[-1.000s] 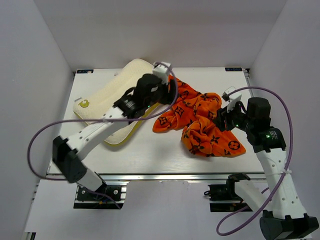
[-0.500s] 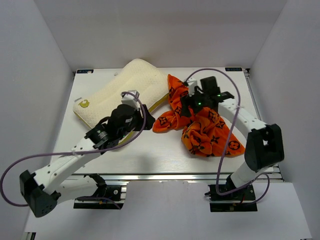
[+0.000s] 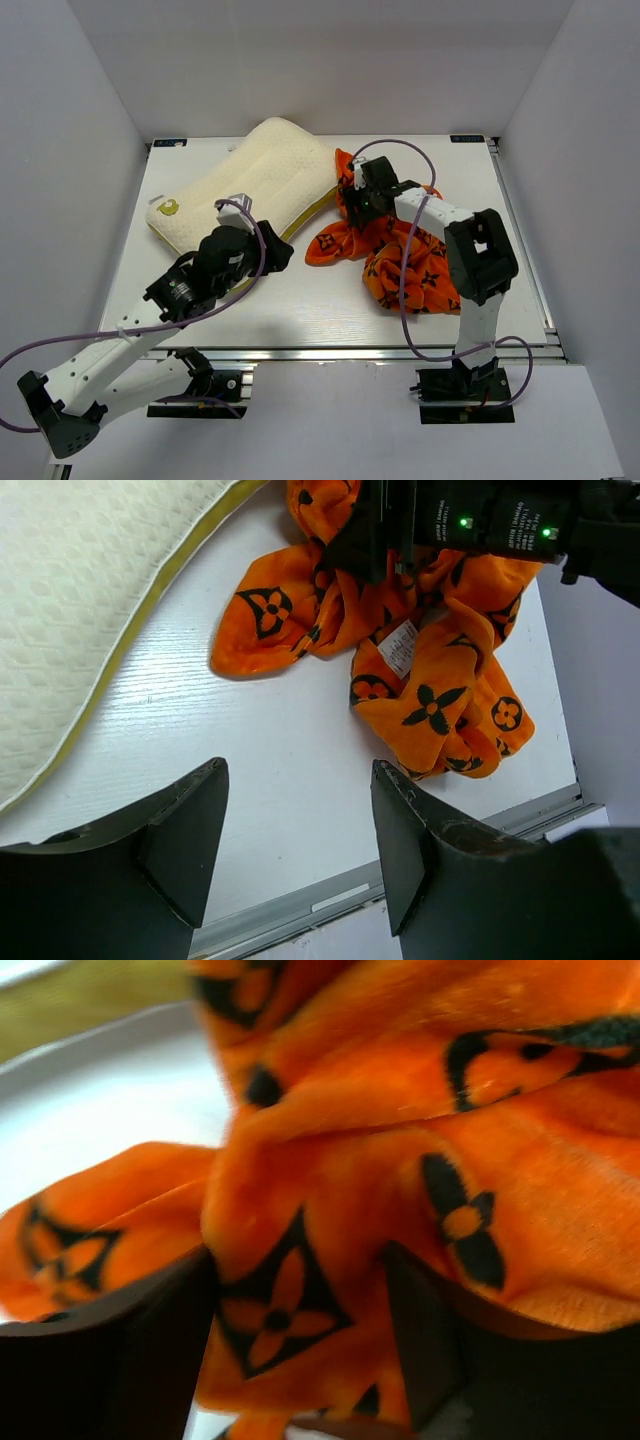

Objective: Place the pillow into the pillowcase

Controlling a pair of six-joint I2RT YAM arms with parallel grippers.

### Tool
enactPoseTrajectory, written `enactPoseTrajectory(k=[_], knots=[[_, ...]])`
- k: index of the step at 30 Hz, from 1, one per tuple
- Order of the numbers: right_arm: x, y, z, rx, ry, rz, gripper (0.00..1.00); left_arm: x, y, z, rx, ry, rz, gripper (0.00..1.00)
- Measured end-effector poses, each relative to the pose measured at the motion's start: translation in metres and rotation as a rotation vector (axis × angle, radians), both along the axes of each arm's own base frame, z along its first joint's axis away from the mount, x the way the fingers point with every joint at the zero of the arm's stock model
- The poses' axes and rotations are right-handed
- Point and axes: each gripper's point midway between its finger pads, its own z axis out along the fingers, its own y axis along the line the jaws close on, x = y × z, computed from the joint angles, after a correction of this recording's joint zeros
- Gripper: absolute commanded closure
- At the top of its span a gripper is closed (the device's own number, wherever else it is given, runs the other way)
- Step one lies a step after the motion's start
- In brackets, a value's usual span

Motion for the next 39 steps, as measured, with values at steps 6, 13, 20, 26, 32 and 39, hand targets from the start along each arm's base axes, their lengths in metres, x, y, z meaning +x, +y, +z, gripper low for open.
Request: enactPoseTrajectory(k=[6, 13, 20, 26, 32, 39], knots=[[0.004, -0.002, -0.010, -0.012, 0.017, -0.029, 1.00, 0.000, -0.006, -0.010, -0.006, 0.017, -0.015, 0.31], [0.038, 0.017, 0.061, 0.172, -0.049, -0.086, 1.00, 0.002, -0.031, -0.032, -0.046, 0.055, -0.089, 0.32], [0.135, -0.076, 0.248, 0.423, -0.452, -0.357, 1.00, 0.001, -0.050, -0.048, -0.077, 0.089, -0.151, 0.32], [0.153, -0.227, 0.296, 0.323, -0.679, -0.711, 1.00, 0.005, -0.062, -0.053, -0.082, 0.095, -0.187, 0.32], [0.133, -0.277, 0.218, 0.115, -0.574, -0.814, 0.48, 0.009, -0.076, -0.067, -0.058, 0.123, -0.232, 0.32], [0.066, -0.232, 0.186, 0.099, -0.462, -0.400, 0.23, 0.008, -0.084, -0.068, -0.062, 0.126, -0.271, 0.32]])
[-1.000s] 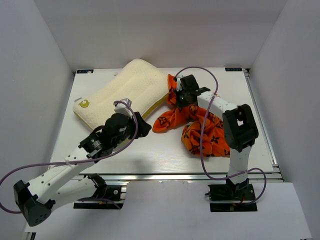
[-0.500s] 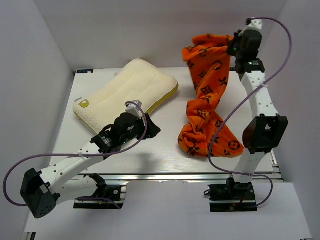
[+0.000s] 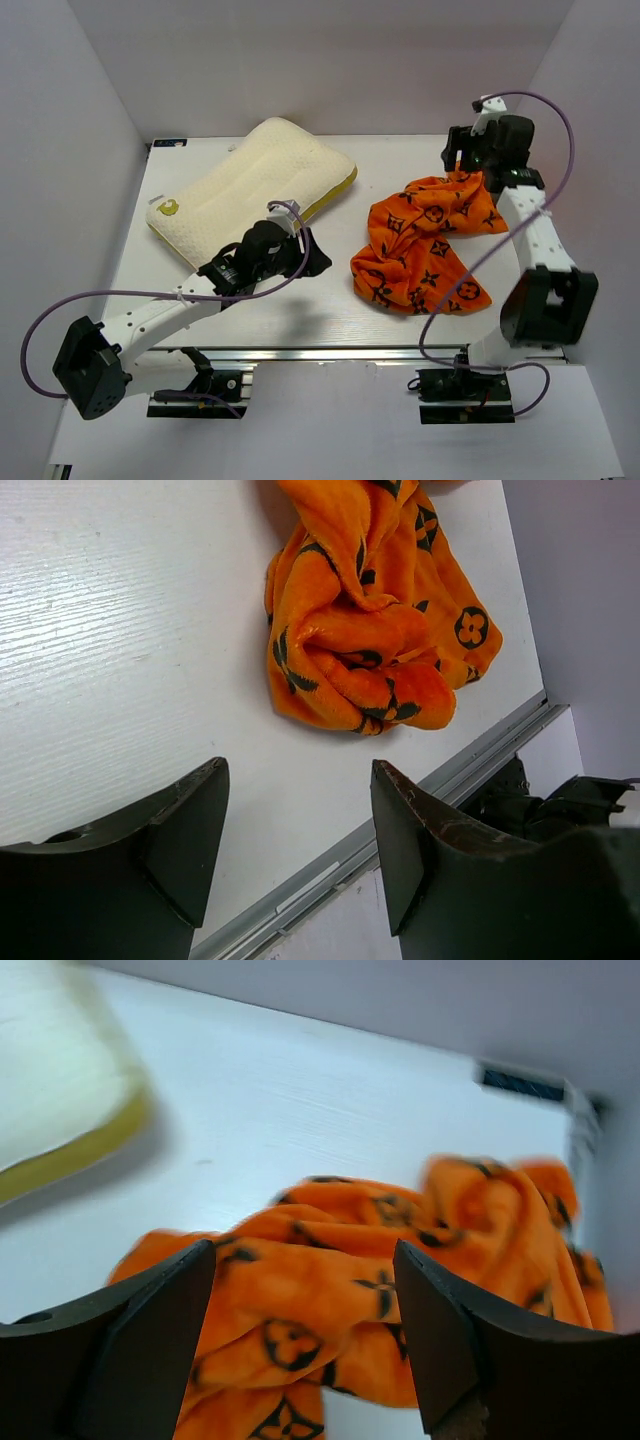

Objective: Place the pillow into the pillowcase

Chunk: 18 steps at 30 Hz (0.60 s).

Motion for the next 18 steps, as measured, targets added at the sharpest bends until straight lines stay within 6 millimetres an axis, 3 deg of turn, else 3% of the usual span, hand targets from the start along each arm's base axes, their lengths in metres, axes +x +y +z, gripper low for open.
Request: enactPoseTrajectory(k=[4, 7, 9, 13, 16, 18], knots=[[-0.063, 0.063, 0.057, -0.039, -0.174, 0.428, 0.24, 0.000, -0.002, 0.002, -0.010, -0.004, -0.008, 0.32], [-0.100, 0.107, 0.069, -0.050, -0.232, 0.629, 0.25, -0.001, -0.002, 0.003, -0.012, -0.005, -0.008, 0.32], [-0.118, 0.130, 0.047, -0.034, -0.185, 0.708, 0.24, -0.001, -0.001, 0.005, -0.014, -0.009, -0.007, 0.32], [-0.160, 0.165, -0.046, 0.016, 0.090, 0.744, 0.23, -0.005, 0.005, 0.019, -0.038, -0.031, 0.004, 0.32], [-0.191, 0.171, -0.100, 0.033, 0.281, 0.686, 0.19, -0.009, 0.013, 0.031, -0.067, -0.055, 0.028, 0.31], [-0.202, 0.168, -0.119, 0.036, 0.349, 0.636, 0.18, -0.012, 0.019, 0.037, -0.086, -0.065, 0.045, 0.31]])
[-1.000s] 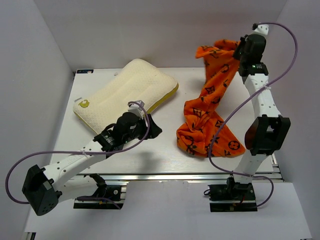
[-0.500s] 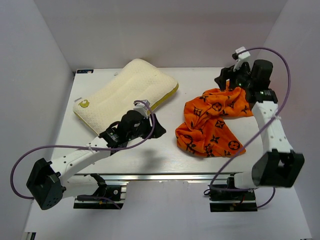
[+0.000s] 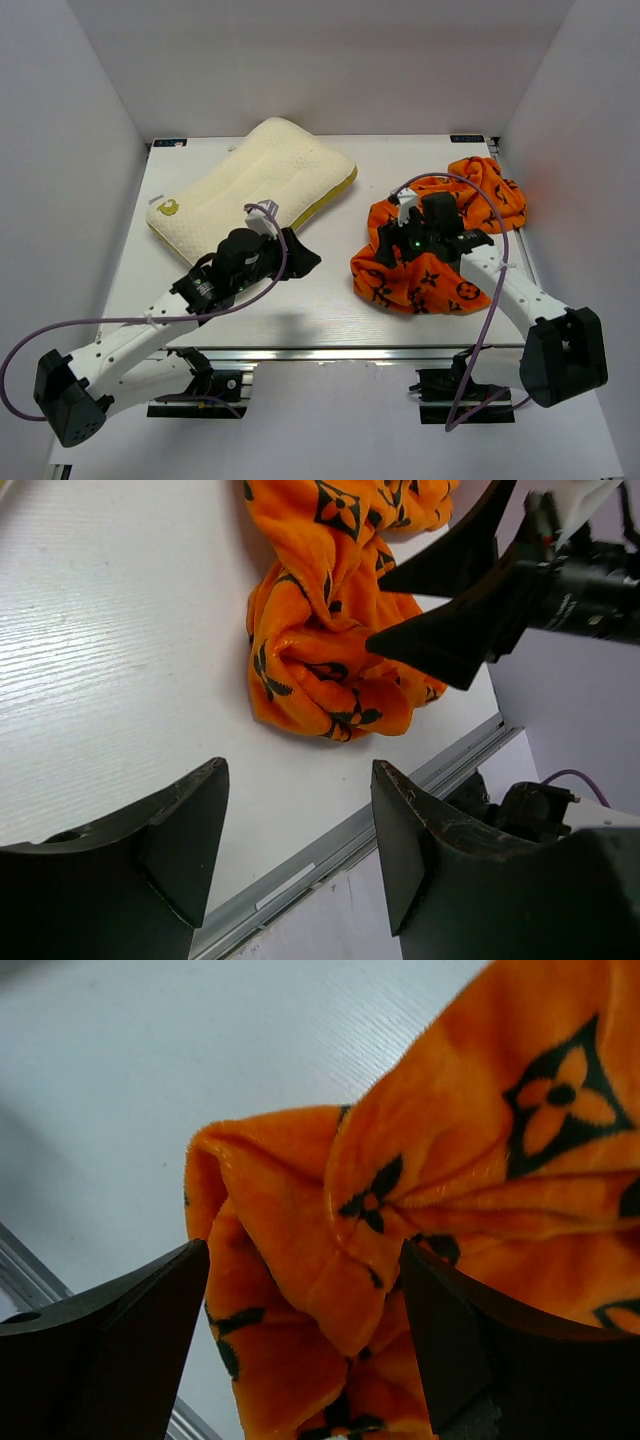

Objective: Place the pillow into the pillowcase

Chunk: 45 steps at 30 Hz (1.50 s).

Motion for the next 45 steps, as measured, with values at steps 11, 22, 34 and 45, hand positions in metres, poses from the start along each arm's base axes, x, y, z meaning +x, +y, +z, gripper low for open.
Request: enactPoseTrajectory(k=[11, 22, 34, 45], knots=[[0.010, -0.006, -0.066, -0.038, 0.175, -0.230, 0.26, -0.008, 0.018, 0.004, -0.024, 0.016, 0.060, 0.31], [0.018, 0.010, -0.075, -0.035, 0.228, -0.252, 1.00, -0.014, 0.026, -0.002, -0.066, 0.049, 0.103, 0.31], [0.160, 0.084, 0.258, 0.485, -0.289, -0.214, 1.00, -0.007, 0.022, 0.002, -0.091, 0.032, 0.121, 0.31], [0.129, -0.029, 0.278, 0.512, -0.446, -0.499, 1.00, -0.009, 0.028, 0.005, -0.112, 0.017, 0.135, 0.31]])
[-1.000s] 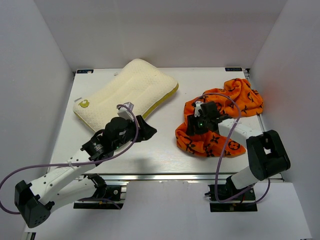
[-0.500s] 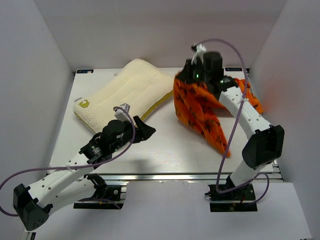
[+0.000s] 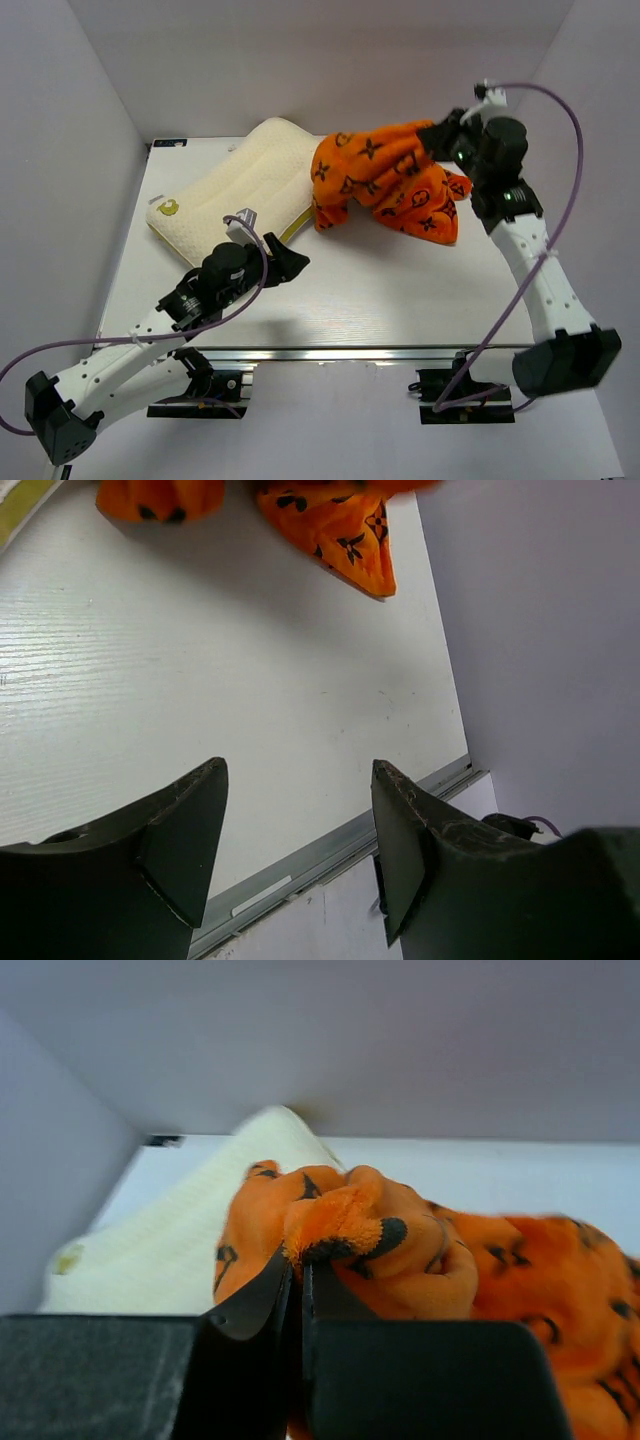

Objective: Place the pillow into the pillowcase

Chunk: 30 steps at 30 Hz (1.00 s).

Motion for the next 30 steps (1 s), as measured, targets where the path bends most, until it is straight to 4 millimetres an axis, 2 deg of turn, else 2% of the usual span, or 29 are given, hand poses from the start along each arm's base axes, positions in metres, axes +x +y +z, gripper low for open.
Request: enactPoseTrajectory(k=[3, 6, 7, 10, 12, 13, 15, 16, 19, 20, 25, 28, 30], knots=[[-0.030, -0.033, -0.071, -0.093, 0.112, -0.070, 1.00, 0.001, 0.001, 0.000, 0.001, -0.003, 0.007, 0.31], [-0.070, -0.050, -0.144, -0.212, 0.236, -0.067, 1.00, 0.002, 0.001, -0.004, 0.013, 0.001, 0.009, 0.31], [-0.089, -0.055, -0.172, -0.263, 0.289, -0.054, 1.00, 0.003, 0.000, -0.006, 0.021, 0.005, 0.009, 0.31], [-0.133, -0.070, -0.226, -0.396, 0.387, -0.023, 1.00, 0.007, -0.003, -0.015, 0.052, 0.024, 0.005, 0.31], [-0.150, -0.084, -0.246, -0.479, 0.419, -0.037, 1.00, 0.011, -0.007, -0.020, 0.071, 0.036, 0.002, 0.31], [-0.155, -0.091, -0.251, -0.516, 0.421, -0.052, 0.97, 0.013, -0.010, -0.023, 0.079, 0.042, -0.001, 0.31], [-0.160, -0.103, -0.250, -0.571, 0.398, -0.082, 0.80, 0.017, -0.015, -0.027, 0.096, 0.051, -0.009, 0.30], [-0.160, -0.108, -0.245, -0.595, 0.373, -0.098, 0.66, 0.019, -0.017, -0.030, 0.106, 0.057, -0.013, 0.30], [-0.158, -0.116, -0.226, -0.651, 0.275, -0.123, 0.37, 0.026, -0.024, -0.033, 0.138, 0.060, -0.025, 0.27], [-0.156, -0.117, -0.219, -0.665, 0.241, -0.125, 0.32, 0.029, -0.027, -0.032, 0.146, 0.058, -0.027, 0.26], [-0.138, -0.106, -0.176, -0.729, 0.072, -0.069, 0.11, 0.050, -0.041, -0.030, 0.206, 0.057, -0.029, 0.24], [-0.123, -0.093, -0.159, -0.752, -0.015, -0.007, 0.11, 0.064, -0.047, -0.038, 0.249, 0.075, -0.026, 0.24], [-0.113, -0.081, -0.159, -0.752, -0.036, 0.063, 0.11, 0.074, -0.048, -0.049, 0.271, 0.098, -0.021, 0.24]])
